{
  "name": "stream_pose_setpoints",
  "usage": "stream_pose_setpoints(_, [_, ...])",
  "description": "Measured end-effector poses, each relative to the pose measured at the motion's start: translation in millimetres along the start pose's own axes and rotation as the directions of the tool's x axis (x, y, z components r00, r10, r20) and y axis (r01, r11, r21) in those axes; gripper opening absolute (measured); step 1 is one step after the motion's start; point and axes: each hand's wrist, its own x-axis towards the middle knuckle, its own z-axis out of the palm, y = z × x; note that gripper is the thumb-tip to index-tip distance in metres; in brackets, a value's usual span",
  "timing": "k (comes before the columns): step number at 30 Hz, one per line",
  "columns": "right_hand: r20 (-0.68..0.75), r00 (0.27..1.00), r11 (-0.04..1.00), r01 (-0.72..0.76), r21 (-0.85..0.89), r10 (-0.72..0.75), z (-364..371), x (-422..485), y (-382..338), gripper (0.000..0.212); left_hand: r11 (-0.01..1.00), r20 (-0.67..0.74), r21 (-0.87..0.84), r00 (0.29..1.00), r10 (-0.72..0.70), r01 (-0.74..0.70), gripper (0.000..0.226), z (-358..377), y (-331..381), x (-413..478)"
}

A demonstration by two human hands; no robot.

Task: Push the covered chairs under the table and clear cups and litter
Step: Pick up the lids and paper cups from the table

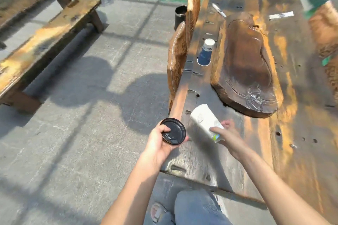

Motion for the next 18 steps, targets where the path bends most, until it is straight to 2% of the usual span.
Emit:
stream_pose_setpoints(2, [0.062,0.998,0.991,-0.029,0.131,0.021,11,-9,12,0.060,1.000,0.011,0.024,1.000,-0.008,0.007,0.046,-7,14,-1])
stream_pose_setpoints(5, [0.086,0.996,0.981,-0.021,0.193,0.004,25,-12,33,0.075,0.999,-0.011,0.046,1.000,-0.006,0.006,0.042,-14,36,2])
stream_pose_setpoints(7, [0.057,0.998,0.978,0.002,0.206,-0.014,35,-9,41,0.077,0.997,-0.022,0.075,1.000,-0.020,0.021,0.037,-16,50,9])
stream_pose_setpoints(12, [-0.091,0.996,0.992,0.016,0.127,-0.004,68,18,32,0.099,0.991,-0.027,0.127,0.999,-0.046,0.049,0.033,-13,91,34])
stream_pose_setpoints(16, [-0.271,0.962,0.996,0.064,0.059,-0.046,89,57,7,0.092,0.975,-0.027,0.213,0.998,-0.060,0.065,0.042,0,126,63])
stream_pose_setpoints(18, [-0.282,0.958,0.996,0.069,0.052,-0.052,98,76,-9,0.082,0.969,-0.016,0.236,0.997,-0.075,0.077,0.045,15,143,79])
